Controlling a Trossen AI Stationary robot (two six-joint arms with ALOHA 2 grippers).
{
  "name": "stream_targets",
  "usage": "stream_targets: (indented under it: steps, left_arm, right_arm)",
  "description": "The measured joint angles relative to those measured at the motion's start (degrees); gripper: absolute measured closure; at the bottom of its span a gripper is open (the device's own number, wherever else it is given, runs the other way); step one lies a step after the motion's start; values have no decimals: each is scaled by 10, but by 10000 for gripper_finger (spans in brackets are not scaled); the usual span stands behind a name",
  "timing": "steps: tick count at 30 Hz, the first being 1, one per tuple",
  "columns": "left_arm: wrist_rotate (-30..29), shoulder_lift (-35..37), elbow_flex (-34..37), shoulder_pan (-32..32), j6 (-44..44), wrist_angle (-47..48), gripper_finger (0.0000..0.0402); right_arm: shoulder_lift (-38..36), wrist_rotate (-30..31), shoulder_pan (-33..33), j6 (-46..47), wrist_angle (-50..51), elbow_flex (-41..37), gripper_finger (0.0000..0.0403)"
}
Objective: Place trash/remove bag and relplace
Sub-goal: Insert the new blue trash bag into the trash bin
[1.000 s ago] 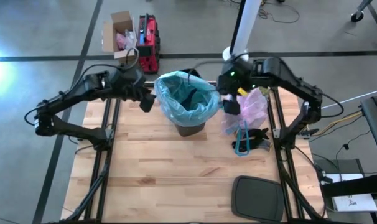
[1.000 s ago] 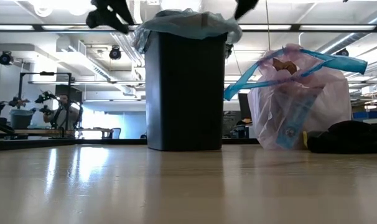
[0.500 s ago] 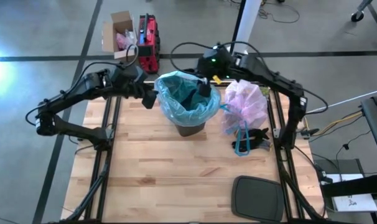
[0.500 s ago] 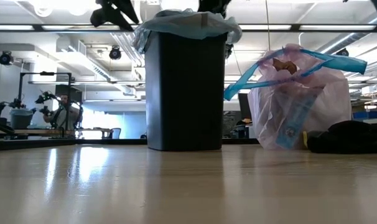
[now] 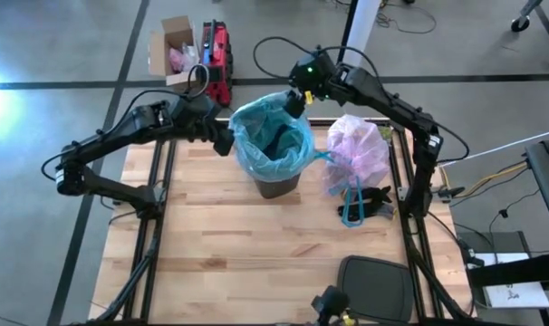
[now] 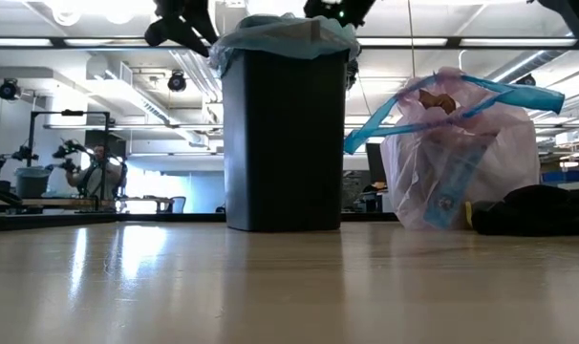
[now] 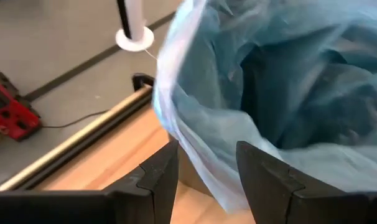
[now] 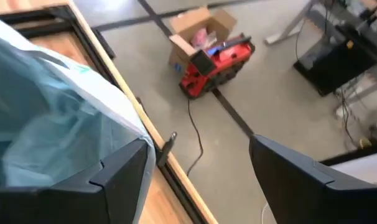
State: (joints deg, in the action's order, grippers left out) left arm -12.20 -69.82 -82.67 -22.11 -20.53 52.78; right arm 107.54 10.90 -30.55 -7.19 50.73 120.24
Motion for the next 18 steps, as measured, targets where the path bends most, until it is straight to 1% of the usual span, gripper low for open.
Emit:
stream_targets:
  steps: [3, 7, 10, 14, 18]
  left_arm:
    - [-30, -9, 0, -11, 5, -9, 252]
    - [-54, -19, 0, -32, 7, -9, 246]
    - [-54, -21, 0, -46, 10, -11, 244]
    - [-52, -21, 0, -69, 37, -37, 248]
    - [-21, -27, 0, -101, 50, -45, 257]
  right_arm:
    - [9, -23, -6, 12, 2, -7, 154]
    - [23, -24, -9, 14, 2, -14, 160]
    - [32, -35, -14, 19, 6, -14, 159]
    - [38, -93, -19, 28, 18, -14, 154]
    - [35, -110, -17, 9, 24, -14, 152]
